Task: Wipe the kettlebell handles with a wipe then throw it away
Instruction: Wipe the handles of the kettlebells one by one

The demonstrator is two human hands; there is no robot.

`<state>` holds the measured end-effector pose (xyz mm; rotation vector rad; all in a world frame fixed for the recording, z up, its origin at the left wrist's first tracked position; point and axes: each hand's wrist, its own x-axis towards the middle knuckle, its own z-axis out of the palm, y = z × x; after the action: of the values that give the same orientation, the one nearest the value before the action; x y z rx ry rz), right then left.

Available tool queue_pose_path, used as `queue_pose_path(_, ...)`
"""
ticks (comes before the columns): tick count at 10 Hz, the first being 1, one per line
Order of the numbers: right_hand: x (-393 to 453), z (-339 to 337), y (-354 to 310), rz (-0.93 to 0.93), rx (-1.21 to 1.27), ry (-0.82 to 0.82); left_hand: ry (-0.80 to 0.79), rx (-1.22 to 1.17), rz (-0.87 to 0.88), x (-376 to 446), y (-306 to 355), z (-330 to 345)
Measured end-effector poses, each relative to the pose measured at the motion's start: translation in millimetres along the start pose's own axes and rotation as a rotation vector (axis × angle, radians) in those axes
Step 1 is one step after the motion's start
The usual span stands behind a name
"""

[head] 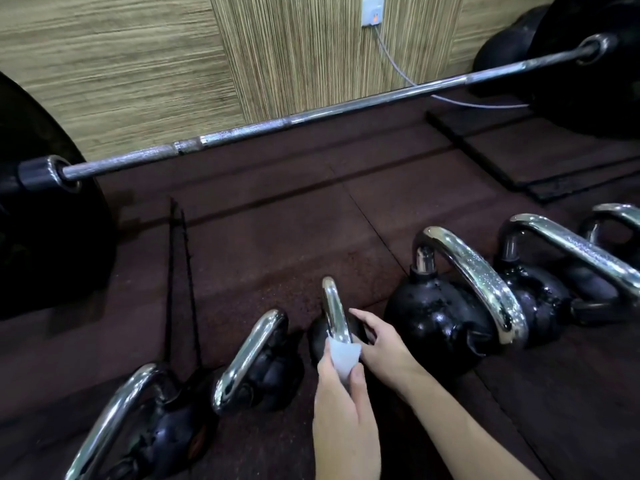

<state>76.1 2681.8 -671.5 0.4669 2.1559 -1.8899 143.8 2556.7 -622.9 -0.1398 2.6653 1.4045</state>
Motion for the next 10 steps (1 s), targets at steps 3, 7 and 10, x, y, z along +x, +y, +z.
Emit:
queue_pose_path(3,14.2,5.9,22.2,0.063,-0.042,0.077,-0.068,0.137,-0.098,101.4,62.0,-22.1)
queue_pose_path(7,7.0,2.1,18.7,-0.075,-0.22,0.116,-0.098,0.653,0.487,47.0,29.9,-18.5)
queue_pose_path(10,0.4,6.1,8.1,0.002,-0.086,0.086,0.025,0.584,0.402,51.8,32.3,-14.6)
